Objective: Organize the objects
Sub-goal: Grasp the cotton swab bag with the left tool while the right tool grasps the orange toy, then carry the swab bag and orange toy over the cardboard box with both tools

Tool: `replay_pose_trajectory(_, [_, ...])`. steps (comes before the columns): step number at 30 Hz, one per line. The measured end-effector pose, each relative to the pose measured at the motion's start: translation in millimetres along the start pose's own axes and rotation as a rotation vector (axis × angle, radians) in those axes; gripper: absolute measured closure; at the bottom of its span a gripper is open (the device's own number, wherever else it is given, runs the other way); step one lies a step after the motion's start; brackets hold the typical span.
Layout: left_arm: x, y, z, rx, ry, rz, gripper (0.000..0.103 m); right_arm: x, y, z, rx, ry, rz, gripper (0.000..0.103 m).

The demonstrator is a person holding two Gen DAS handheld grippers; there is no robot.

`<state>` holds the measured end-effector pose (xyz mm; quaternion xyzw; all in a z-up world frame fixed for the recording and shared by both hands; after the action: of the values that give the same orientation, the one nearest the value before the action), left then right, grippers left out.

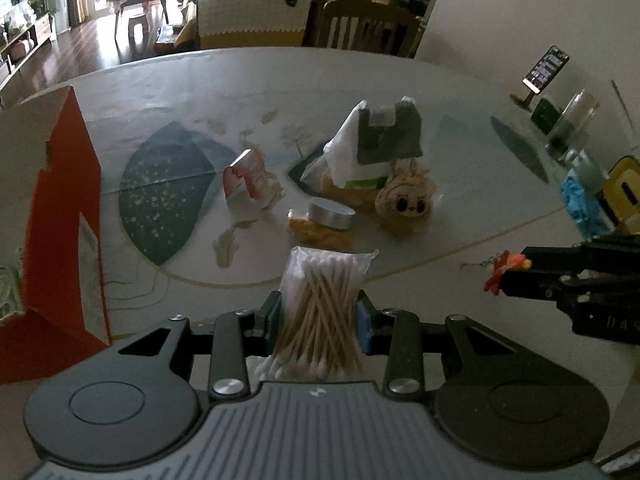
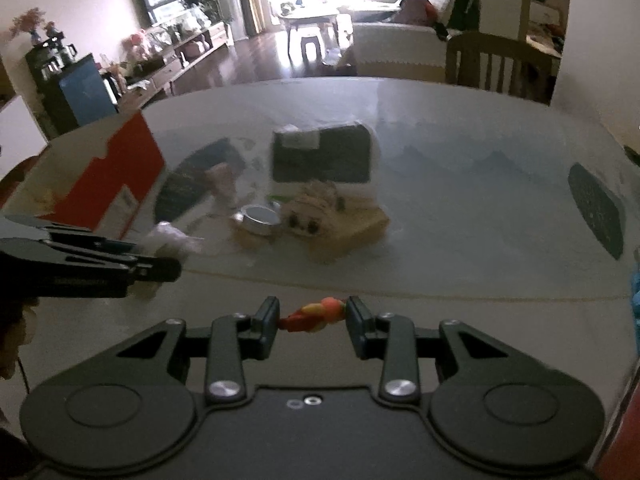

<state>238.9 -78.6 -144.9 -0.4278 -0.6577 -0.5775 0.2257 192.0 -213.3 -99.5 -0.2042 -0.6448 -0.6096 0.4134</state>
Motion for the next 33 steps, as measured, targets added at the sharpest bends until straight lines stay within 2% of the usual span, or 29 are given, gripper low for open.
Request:
replay_pose_trajectory(7, [24,5,-5,-0.001,-0.026,-0.025,0.068,19,9,25,0.043,0.012,-0.014,0.068])
replay_pose_trajectory(14, [49,16,0,-0.018,-0.022,-0.059,0.068,31,34,51,0.066,0.033,-0.066,0.068])
replay_pose_trajectory(23, [80,29,30,-0.003,0.015,-0.078,0.067,45,71,102,0.137,0.059,-0.128,0.068])
replay_pose_trajectory(33, [112,32,78,0.023,0.036,-0.113,0.067,38,102,166,0.21,0.093,-0.164,0.068])
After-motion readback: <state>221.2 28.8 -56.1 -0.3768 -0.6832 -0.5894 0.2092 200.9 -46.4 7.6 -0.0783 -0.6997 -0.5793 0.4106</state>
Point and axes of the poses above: each gripper's, at about its wrist camera, not at the fingertips, and x roughly against the way its jaws point, z to its left, y to its top, the point moved 7 cm from there along -x, roughly the way its jaws point, and after that the axes turned 3 degrees about -y, right-handed, at the moved point
